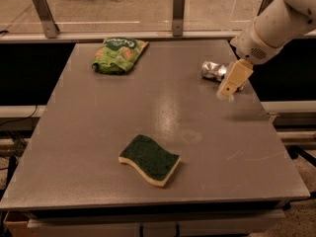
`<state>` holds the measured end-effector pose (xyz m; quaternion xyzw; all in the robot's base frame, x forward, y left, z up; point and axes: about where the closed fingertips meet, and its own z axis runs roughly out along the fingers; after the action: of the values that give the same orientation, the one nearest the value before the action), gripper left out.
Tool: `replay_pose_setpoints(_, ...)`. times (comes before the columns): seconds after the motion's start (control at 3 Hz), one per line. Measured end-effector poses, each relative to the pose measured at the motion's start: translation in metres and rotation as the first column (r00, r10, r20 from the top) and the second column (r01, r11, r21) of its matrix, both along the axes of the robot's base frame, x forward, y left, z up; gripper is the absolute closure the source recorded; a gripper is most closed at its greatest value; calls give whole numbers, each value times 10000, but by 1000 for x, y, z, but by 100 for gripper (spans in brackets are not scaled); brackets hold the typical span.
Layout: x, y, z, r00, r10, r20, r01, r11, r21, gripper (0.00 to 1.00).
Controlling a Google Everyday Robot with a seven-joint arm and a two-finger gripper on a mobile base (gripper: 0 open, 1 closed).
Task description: Pick redbull can
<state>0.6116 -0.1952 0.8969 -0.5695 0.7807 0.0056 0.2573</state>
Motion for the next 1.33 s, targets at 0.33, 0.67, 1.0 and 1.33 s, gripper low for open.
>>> replay_pose_setpoints(0.33, 31, -3, -20, 9994, -338, -47, 340, 9988, 350, 0)
replay_pose_setpoints(0.67, 51, -7, -40, 9964, -734, -422, 764, 9941, 767, 0)
replay_pose_setpoints(1.0, 60, -12, -56, 9904, -1004, -949, 1103, 9883, 1051, 16)
replay_pose_setpoints(1.33, 63, -12, -62, 9855, -1069, -1316, 1237, 9841, 1275, 40)
